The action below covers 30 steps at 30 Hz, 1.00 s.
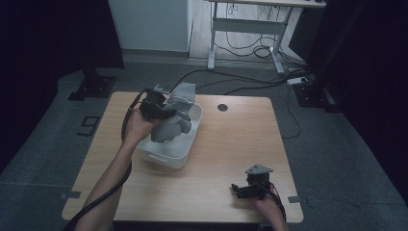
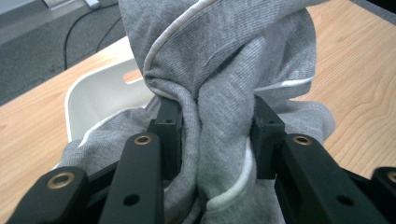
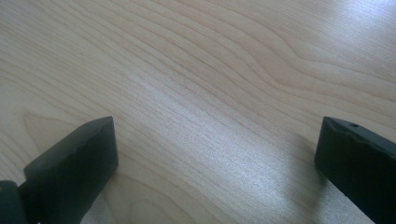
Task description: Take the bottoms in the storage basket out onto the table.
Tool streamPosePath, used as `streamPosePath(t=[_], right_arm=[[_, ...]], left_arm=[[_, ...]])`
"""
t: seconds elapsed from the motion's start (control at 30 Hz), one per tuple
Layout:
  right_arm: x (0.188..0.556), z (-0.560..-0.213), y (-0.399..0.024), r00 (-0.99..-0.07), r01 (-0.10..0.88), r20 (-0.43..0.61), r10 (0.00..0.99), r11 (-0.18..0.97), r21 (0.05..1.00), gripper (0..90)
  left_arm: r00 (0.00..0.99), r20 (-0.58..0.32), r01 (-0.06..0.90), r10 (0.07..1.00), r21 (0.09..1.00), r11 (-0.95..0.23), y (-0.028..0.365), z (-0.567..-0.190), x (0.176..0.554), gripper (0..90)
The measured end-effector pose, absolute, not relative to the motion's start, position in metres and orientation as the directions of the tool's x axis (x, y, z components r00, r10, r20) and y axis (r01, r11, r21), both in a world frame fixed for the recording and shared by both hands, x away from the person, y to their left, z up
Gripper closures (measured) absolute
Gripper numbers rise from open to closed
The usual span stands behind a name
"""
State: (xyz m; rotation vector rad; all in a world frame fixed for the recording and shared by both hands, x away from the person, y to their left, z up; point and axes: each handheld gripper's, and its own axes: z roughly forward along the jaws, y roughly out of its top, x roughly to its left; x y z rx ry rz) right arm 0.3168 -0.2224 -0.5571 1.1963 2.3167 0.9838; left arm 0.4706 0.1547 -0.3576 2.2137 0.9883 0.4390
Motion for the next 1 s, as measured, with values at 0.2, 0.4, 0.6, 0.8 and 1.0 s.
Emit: streamPosePath(t=[0.2,0.4,0.6,0.8,1.0], right_arm=[[0.317,-0.557,-0.222,-0.579,0.569,0.005,0.815,0.4,0.718,0.0],[0.317,-0.557,-0.222,-0.579,0.57,0.006,0.815,0.4,0.718,0.0],[0.317,-0.557,-0.222,-0.578,0.571,0.007,0.816,0.399,0.718,0.0],[0.317,-0.557,-0.222,-0.578,0.571,0.007,0.816,0.399,0.717,0.0],[0.317,-0.557,-0.222,-0.579,0.571,0.006,0.816,0.4,0.717,0.0]], left_arm=[[0.666,0.048,0.507,0.744,0.703,-0.499,0.151,-0.346,0.465,62.5],[0.676,0.052,0.484,0.735,0.72,-0.497,0.147,-0.337,0.46,62.5],[0.687,0.052,0.466,0.725,0.734,-0.494,0.142,-0.329,0.455,62.5],[0.696,0.056,0.448,0.716,0.745,-0.494,0.135,-0.321,0.451,62.5],[0.71,0.061,0.429,0.702,0.753,-0.499,0.127,-0.315,0.447,62.5]])
